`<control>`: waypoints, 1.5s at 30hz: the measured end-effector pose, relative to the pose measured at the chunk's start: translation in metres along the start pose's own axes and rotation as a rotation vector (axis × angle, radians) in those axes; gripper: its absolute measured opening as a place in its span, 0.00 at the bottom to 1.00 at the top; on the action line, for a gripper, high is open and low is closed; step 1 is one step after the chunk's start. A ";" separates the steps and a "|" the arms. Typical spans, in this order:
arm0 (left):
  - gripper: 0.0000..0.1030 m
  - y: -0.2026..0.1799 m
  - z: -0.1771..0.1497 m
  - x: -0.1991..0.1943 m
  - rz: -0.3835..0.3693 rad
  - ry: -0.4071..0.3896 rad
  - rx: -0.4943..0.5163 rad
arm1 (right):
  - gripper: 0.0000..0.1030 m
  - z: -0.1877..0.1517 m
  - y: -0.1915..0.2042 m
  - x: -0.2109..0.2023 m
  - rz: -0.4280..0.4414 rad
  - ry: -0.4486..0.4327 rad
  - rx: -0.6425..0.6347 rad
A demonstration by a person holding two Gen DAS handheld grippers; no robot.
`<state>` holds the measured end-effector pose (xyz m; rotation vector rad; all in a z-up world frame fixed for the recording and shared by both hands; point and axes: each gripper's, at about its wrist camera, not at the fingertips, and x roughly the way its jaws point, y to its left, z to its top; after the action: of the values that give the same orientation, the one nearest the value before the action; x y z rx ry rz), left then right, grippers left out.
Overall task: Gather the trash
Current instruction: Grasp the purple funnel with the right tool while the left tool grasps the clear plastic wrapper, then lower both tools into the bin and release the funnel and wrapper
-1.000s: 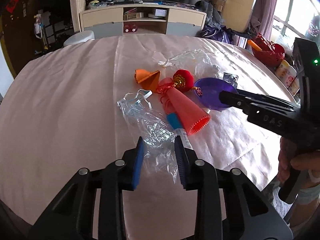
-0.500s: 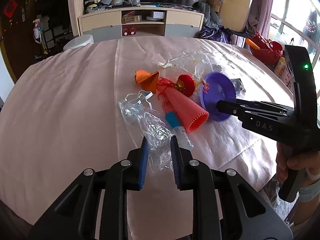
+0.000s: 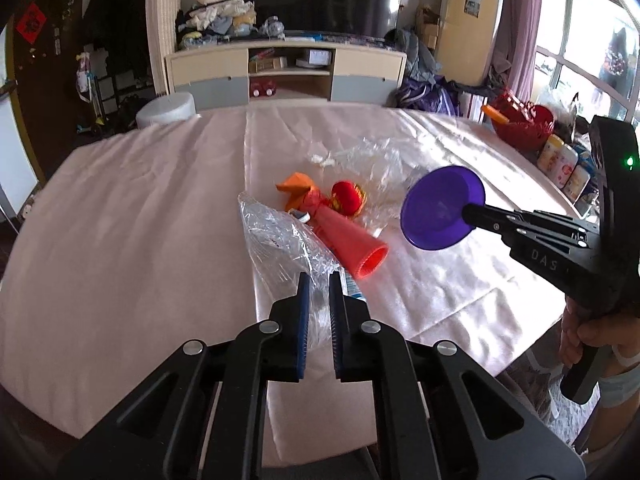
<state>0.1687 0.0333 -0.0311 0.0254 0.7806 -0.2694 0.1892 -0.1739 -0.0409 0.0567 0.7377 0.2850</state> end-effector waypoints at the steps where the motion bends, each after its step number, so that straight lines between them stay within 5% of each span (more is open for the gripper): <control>1: 0.08 -0.001 0.000 -0.006 0.000 -0.008 0.000 | 0.04 -0.001 0.000 -0.005 -0.001 -0.006 0.001; 11: 0.08 -0.038 -0.022 -0.066 -0.004 -0.048 0.027 | 0.04 -0.027 0.000 -0.069 -0.023 -0.060 -0.012; 20: 0.08 -0.079 -0.083 -0.096 -0.092 -0.007 0.004 | 0.04 -0.088 -0.006 -0.105 -0.027 -0.035 0.005; 34: 0.08 -0.108 -0.175 -0.032 -0.191 0.213 -0.104 | 0.04 -0.176 -0.021 -0.090 -0.093 0.123 0.046; 45: 0.08 -0.102 -0.204 0.009 -0.182 0.344 -0.118 | 0.04 -0.212 -0.019 -0.060 -0.084 0.240 0.092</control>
<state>0.0087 -0.0427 -0.1749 -0.1141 1.1429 -0.3968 0.0099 -0.2191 -0.1614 0.0794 0.9892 0.1794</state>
